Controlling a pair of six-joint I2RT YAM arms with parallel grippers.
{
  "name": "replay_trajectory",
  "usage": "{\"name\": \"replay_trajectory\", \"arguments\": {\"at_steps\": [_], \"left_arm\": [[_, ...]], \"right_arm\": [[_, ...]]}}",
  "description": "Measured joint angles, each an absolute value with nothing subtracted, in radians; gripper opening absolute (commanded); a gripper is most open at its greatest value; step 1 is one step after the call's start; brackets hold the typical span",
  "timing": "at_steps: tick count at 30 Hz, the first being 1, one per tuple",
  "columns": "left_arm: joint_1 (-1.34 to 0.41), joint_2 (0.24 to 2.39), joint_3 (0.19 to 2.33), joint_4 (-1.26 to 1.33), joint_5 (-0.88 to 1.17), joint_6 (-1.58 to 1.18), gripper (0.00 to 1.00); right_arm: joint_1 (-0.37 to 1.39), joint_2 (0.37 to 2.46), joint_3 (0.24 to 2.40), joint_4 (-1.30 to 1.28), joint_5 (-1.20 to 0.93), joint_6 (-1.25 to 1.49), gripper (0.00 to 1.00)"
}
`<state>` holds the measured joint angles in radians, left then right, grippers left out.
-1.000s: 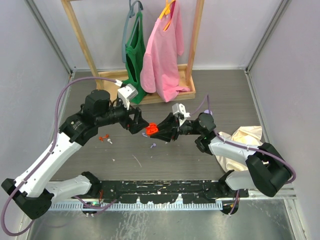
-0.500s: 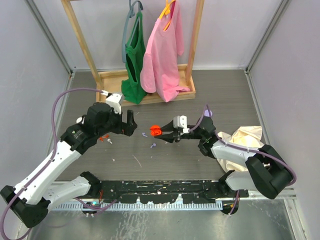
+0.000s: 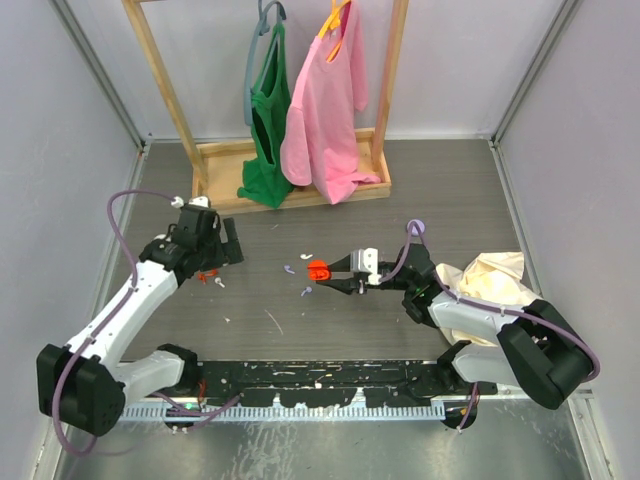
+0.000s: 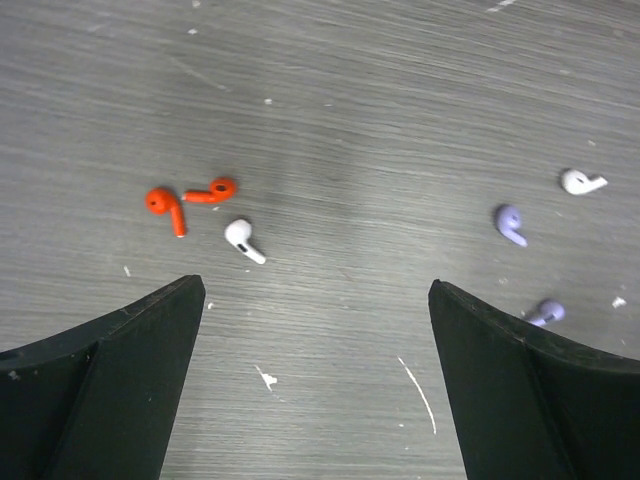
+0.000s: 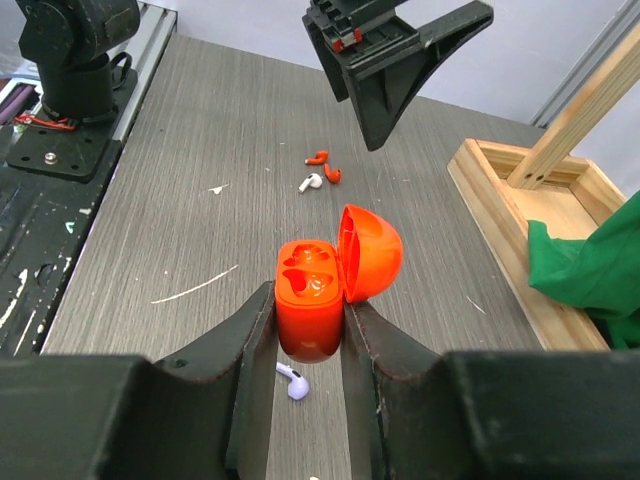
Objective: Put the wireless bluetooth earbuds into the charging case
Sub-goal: Pick up the earbud from the center of the board.
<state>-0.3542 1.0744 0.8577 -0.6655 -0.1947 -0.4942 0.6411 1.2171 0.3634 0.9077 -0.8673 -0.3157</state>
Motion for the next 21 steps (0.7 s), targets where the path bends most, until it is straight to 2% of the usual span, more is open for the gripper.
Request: {"name": "replay_trajectory", "arguments": {"at_steps": [6, 7, 15, 21], "left_arm": [[-0.244, 1.137, 0.833, -0.662, -0.211, -0.546, 0.88], [-0.226, 1.146, 0.83, -0.66, -0.213, -0.557, 0.84], [-0.082, 1.241, 0.805, -0.623, -0.227, -0.636, 0.68], [-0.054, 1.335, 0.805, -0.587, -0.222, -0.661, 0.58]], "right_arm": [[0.641, 1.218, 0.359, 0.919, -0.864, -0.315, 0.01], [0.641, 1.218, 0.359, 0.919, -0.862, -0.315, 0.01], [0.641, 1.218, 0.359, 0.919, -0.846, -0.317, 0.01], [0.641, 1.22, 0.359, 0.918, -0.833, -0.322, 0.01]]}}
